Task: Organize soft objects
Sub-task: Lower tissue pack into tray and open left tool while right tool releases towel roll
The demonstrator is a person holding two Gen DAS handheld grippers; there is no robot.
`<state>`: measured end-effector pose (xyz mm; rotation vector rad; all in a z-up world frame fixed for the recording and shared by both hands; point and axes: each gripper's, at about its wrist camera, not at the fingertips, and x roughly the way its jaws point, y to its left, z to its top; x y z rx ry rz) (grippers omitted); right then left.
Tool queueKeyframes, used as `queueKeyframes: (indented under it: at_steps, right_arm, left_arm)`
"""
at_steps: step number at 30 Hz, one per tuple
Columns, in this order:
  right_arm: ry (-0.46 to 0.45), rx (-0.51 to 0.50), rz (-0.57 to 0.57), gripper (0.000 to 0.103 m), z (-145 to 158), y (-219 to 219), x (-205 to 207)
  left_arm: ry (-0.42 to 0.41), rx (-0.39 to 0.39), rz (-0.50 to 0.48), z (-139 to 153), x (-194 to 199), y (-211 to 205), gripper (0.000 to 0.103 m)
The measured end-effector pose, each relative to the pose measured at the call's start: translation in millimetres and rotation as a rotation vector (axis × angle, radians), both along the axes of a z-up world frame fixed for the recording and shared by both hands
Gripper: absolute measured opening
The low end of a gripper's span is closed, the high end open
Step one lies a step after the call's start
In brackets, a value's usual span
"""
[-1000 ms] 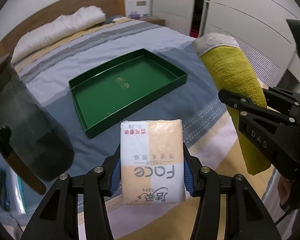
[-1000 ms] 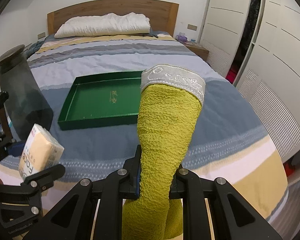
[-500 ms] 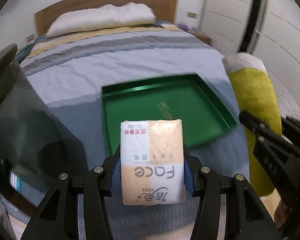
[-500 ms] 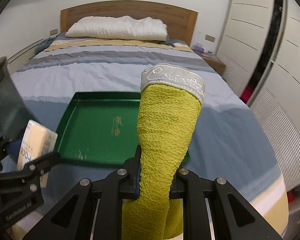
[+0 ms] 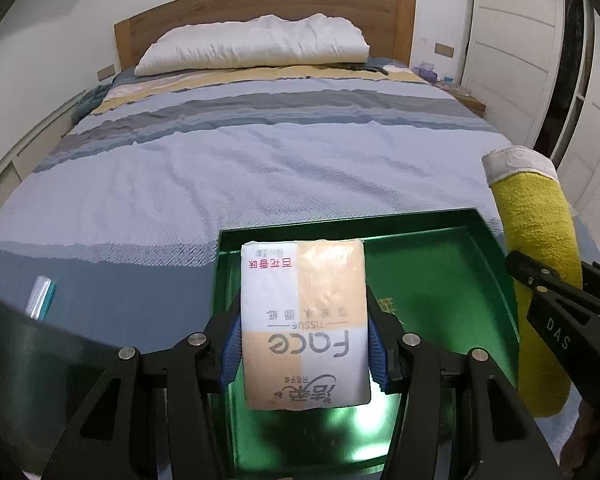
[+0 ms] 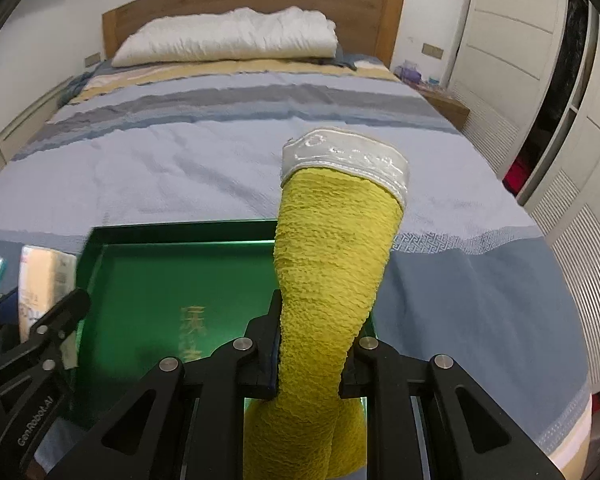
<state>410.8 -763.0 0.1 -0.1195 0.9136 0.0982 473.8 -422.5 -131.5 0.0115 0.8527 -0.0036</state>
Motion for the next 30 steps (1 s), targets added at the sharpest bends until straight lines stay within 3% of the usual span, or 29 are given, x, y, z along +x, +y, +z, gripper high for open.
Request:
queueKeyframes:
  at_steps: [12, 16, 30]
  right_arm:
    - [0.077, -0.103, 0.004, 0.017, -58, 22, 64]
    - [0.085, -0.112, 0.008, 0.018, -66, 38, 69]
    - [0.124, -0.197, 0.016, 0.023, -80, 56, 76]
  left_arm:
    - [0.038, 0.058, -0.010, -28, 14, -16, 0.046]
    - [0.031, 0.107, 0.018, -30, 15, -16, 0.046]
    - [0.129, 0.193, 0.040, -51, 22, -12, 0.047]
